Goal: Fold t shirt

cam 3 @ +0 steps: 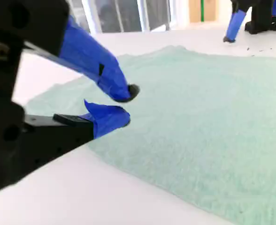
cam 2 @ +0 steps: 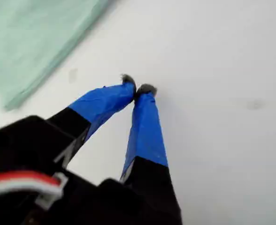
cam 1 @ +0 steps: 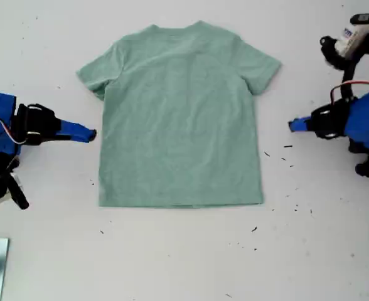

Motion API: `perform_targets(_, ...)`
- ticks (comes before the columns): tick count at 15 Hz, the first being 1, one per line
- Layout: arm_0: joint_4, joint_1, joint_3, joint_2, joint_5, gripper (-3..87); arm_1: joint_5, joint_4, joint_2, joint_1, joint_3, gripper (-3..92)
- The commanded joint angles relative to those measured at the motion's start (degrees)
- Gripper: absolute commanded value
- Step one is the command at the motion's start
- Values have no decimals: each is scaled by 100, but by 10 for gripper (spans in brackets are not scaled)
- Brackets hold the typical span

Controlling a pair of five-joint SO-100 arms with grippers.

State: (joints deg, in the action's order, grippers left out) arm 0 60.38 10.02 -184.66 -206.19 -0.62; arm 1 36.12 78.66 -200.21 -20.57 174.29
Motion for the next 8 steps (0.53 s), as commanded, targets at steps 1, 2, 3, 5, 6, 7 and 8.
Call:
perform_targets(1,18,-35,35,-44,141,-2,-3226,-158,-53,325,325,34)
perform_targets(2,18,-35,35,-44,141,-2,-3208,-149,-53,334,325,24)
perform_targets(3,18,-35,35,-44,141,-2,-3226,-141,-53,378,316,24)
perform_targets(5,18,-44,35,-44,149,-2,-3340,-44,-53,501,246,23)
perform_targets(6,18,-44,35,-44,149,-2,-3357,-18,-53,589,149,23)
perform_targets(7,18,-53,35,-44,141,-2,-3357,18,0,642,-132,24)
perform_targets(8,18,-79,26,-44,141,-2,-3111,-70,431,510,-712,24)
